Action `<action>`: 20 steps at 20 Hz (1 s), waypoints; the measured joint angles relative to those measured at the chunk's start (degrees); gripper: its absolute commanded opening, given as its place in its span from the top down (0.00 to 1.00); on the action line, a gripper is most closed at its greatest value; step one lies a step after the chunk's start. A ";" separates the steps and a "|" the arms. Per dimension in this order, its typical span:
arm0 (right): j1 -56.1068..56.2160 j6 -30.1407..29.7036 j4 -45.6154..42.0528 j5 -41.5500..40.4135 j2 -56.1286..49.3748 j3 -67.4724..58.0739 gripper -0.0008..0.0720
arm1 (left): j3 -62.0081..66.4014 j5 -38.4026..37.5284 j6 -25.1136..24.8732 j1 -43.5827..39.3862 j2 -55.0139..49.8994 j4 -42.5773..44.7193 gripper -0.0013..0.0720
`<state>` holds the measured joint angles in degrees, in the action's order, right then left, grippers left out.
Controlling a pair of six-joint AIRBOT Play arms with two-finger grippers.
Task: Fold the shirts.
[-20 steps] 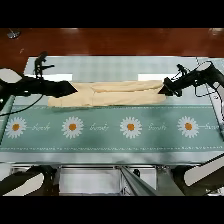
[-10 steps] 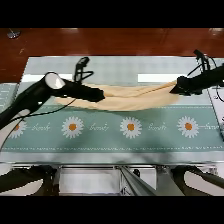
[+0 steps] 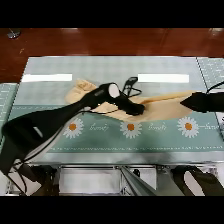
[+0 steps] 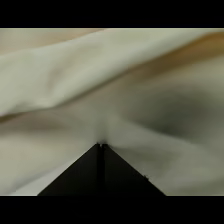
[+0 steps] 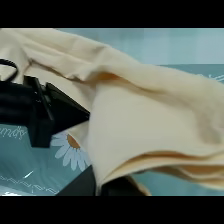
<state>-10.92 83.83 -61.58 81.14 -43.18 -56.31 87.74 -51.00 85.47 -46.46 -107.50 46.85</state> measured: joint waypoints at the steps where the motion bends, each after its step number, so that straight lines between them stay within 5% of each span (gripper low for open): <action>1: 0.02 0.33 -0.04 0.09 0.72 0.13 0.97 | 1.97 -0.81 0.57 -1.70 -1.66 -0.52 0.96; 5: 0.02 0.90 -0.07 0.48 1.70 0.39 0.97 | 7.32 -6.34 0.68 -2.58 -3.13 -0.52 0.96; 10: 1.77 0.57 2.69 0.28 -1.20 -0.17 0.97 | 9.18 -16.15 0.44 9.14 4.57 6.27 0.96; 14: 12.59 0.48 3.98 -1.62 -10.19 -6.80 0.97 | 4.79 -19.82 -0.22 21.68 19.19 12.35 0.96; 20: 30.77 3.32 4.26 -6.38 -35.12 -29.18 0.97 | -18.27 -17.94 -0.96 31.39 50.77 14.43 0.96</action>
<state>19.86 87.15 -57.32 74.76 -78.30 -85.49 69.47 -68.95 84.51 -15.07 -56.73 61.28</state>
